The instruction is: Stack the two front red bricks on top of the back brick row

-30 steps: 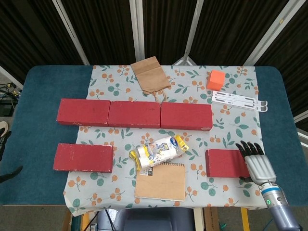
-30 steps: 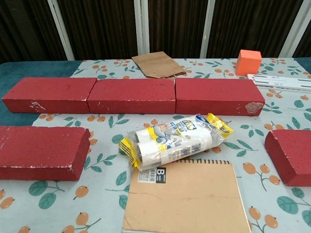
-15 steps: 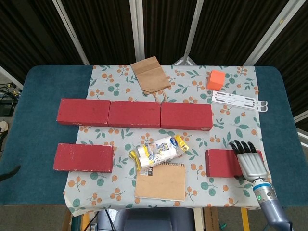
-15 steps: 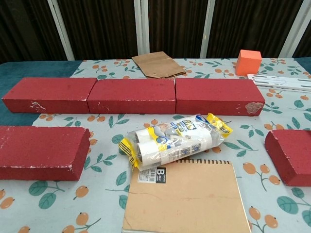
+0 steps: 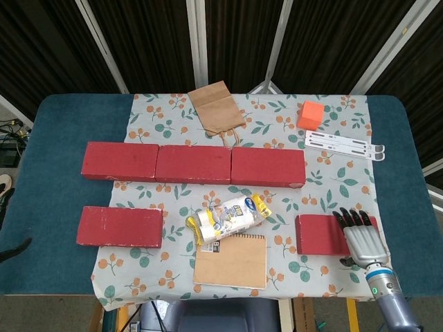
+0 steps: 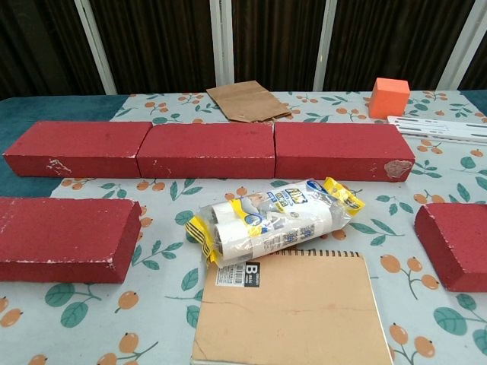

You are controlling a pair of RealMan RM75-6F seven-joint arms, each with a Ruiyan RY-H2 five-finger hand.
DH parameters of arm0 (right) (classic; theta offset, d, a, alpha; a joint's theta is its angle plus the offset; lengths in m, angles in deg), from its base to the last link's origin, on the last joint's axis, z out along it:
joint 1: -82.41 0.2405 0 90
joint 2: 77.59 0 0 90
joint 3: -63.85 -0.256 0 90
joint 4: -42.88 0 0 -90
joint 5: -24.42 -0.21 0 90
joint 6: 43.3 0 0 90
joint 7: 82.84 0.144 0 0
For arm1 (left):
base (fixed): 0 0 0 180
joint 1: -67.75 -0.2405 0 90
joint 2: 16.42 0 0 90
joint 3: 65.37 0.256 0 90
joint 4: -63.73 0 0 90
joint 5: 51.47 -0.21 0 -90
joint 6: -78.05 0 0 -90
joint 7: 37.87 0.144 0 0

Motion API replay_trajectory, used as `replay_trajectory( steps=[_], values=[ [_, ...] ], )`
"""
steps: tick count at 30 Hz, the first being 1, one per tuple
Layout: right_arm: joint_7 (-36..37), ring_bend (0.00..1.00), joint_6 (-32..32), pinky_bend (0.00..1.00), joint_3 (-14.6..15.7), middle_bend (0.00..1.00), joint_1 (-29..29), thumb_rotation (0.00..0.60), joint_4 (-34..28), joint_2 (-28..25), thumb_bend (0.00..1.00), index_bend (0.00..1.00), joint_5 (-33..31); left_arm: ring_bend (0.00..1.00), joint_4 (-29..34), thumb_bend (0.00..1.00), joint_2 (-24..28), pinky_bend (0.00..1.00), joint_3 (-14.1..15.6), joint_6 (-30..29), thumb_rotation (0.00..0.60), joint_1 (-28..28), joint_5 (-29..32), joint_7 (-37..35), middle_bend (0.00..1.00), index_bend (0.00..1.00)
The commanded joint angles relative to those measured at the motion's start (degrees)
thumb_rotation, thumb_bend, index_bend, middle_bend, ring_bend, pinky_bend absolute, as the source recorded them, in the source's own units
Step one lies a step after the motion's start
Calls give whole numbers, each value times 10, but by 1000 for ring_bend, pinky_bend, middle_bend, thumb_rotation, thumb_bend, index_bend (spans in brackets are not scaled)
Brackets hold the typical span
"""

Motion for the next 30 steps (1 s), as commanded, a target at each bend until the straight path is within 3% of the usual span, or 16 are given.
replay_trajectory(
  steps=[1,10,22,30],
  values=[
    [-1,0,-9,0,0,5,10,600,10,12,63,0,-5,9,0,102,-1,79,-1,-1,600,0,2,1,11,66],
    [-23,0,-33,0,-10,5,44,600,41,39,63,0,-59,9,0,102,-4,78,-6,1,600,0,11,6,11,66],
    [-45,0,-48,0,-2,5,72,600,43,35,63,0,-99,9,-1,102,-12,79,-6,11,600,6,13,24,10,66],
    [-40,73,-62,0,6,31,86,600,45,33,63,0,-112,10,1,102,-12,79,-7,11,600,6,16,27,9,65]
  ],
)
